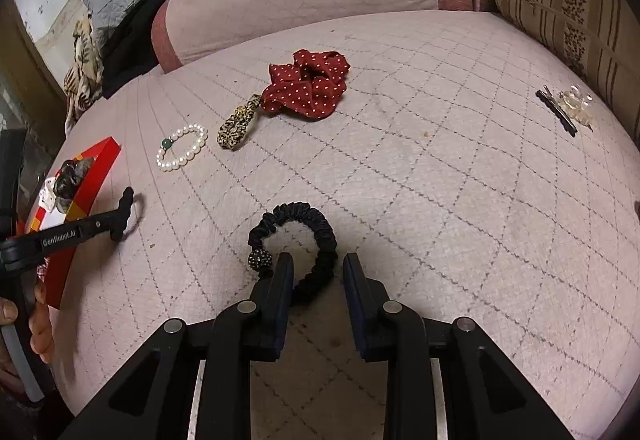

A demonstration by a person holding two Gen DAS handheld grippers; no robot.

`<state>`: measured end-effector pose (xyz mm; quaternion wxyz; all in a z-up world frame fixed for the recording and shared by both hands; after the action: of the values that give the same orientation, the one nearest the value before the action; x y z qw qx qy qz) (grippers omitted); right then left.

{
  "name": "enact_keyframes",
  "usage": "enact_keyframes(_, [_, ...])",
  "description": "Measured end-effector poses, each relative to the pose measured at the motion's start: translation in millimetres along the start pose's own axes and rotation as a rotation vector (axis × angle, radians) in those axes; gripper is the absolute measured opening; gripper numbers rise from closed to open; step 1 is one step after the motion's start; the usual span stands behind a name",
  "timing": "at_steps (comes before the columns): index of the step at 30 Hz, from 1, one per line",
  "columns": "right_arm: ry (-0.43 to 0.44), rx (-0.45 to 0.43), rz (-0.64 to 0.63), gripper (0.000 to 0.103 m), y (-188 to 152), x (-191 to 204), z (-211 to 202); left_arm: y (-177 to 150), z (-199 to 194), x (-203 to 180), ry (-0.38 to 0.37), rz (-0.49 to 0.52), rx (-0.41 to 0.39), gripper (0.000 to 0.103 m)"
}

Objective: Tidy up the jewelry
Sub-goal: 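Grasp a black hair tie with the right tool while the left tool grasps the black ring bracelet, then carry both black rings into the box and open both tools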

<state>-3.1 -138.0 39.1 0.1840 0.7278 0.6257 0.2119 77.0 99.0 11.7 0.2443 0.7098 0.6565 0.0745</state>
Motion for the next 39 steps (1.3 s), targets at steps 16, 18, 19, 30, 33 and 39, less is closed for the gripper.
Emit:
enact_keyframes(16, [-0.021,-0.049,-0.083,0.010,1.5,22.7,-11.5,-1.3,-8.4,-14.4,0.039,0.018,-0.038,0.009])
enact_keyframes(18, [-0.009,-0.062,-0.083,0.009,2.8,25.2,-19.5,-3.6,-21.2,-16.6,0.038,0.028,-0.058,0.009])
enact_keyframes(19, [-0.002,-0.071,-0.082,0.009,3.8,26.7,-24.9,-4.9,-29.4,-17.8,0.032,0.030,-0.068,0.009])
enact_keyframes(30, [0.096,-0.136,-0.114,0.009,7.7,56.2,-82.9,-35.7,-132.4,13.7,-0.002,-0.087,-0.210,0.009])
enact_keyframes(33, [0.136,-0.137,-0.123,0.009,9.1,68.7,-93.9,-47.6,-159.8,38.8,0.033,-0.142,-0.248,0.009])
enact_keyframes(39, [0.191,-0.152,-0.178,0.009,9.6,104.4,-115.5,-65.7,-195.6,95.1,0.097,-0.263,-0.296,0.009])
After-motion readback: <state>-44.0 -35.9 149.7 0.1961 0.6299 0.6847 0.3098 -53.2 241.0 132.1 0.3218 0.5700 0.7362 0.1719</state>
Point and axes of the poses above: each gripper's, at about its wrist camera, not at the fingertips, and z roughly the way its jaws point, x to its left, y to its top, the point moved 1 cm from there along z, roughly the way its jaws point, and after that the axes turned 7 degrees about -y, right-handed, at the moved point
